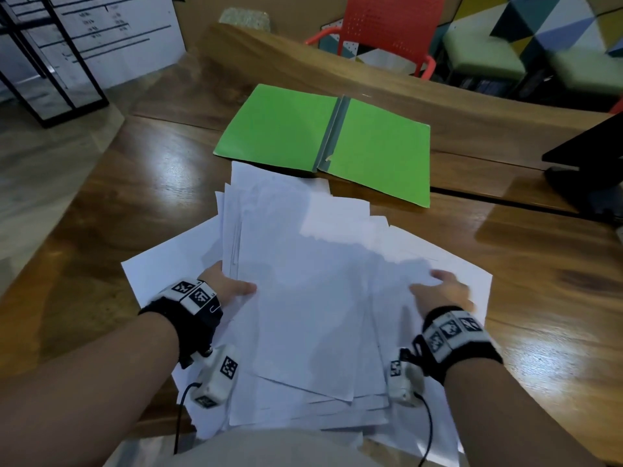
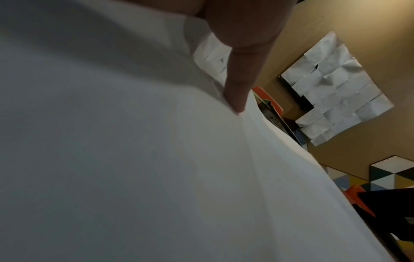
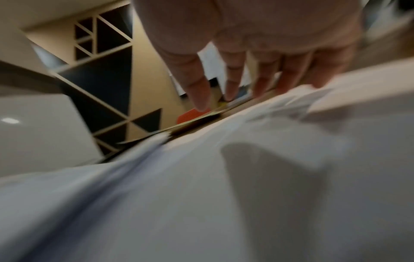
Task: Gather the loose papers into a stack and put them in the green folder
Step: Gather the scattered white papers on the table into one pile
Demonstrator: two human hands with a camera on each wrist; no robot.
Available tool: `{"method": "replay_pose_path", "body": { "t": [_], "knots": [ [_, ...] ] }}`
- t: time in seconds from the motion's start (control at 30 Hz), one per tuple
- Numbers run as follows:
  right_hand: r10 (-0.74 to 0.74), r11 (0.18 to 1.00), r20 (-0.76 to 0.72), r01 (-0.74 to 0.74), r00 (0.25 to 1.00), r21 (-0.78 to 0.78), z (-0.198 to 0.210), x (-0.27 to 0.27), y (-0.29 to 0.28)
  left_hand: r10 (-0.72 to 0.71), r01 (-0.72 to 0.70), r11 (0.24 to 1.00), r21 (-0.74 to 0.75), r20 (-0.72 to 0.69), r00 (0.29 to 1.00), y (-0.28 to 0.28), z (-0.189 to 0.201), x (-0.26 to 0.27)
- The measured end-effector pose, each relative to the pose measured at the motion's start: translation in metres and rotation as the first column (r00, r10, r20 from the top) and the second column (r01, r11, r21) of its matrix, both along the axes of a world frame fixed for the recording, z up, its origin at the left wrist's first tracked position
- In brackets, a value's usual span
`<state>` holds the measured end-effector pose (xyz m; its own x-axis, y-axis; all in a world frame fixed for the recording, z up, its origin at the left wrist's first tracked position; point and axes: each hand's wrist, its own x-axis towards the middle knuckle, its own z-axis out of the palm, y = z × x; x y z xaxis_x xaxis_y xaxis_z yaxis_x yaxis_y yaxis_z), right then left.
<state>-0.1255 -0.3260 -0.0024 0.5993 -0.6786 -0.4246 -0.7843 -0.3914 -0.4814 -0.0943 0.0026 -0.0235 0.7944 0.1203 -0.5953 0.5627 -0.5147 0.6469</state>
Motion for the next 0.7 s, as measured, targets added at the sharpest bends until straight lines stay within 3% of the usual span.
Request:
{"method": "replay_pose_path", "body": {
  "t": [0.03,0.1,0.2,0.43,0.7],
  "knots": [
    [-0.09,0.993,-0.103,0.082,0.991,-0.081,0.003,-0.011,-0.016,-0.004,0.004,1.0,-0.002,0.01,1.0,0.0,-0.001,0.0],
    [-0.215,0.976,-0.225,0.199,0.95,-0.09,0.005,-0.028,-0.037,0.011,-0.011,1.0,-0.024,-0.004,1.0,0.002,-0.003,0.0],
    [-0.288,0.953,-0.189,0.301,0.939,0.043,0.006,-0.031,-0.047,0.039,-0.041,0.996,-0.077,-0.032,0.999,0.001,0.001,0.0],
    [-0.028,0.981,-0.137,0.053,0.99,0.187,0.013,-0.018,-0.042,0.078,-0.092,0.981,-0.17,-0.09,0.993,-0.001,0.01,0.0],
    [-0.033,0.941,0.01,0.028,0.999,0.338,0.002,0.001,-0.026,0.015,-0.021,0.997,-0.071,-0.077,0.997,0.001,0.008,0.001]
  ]
}}
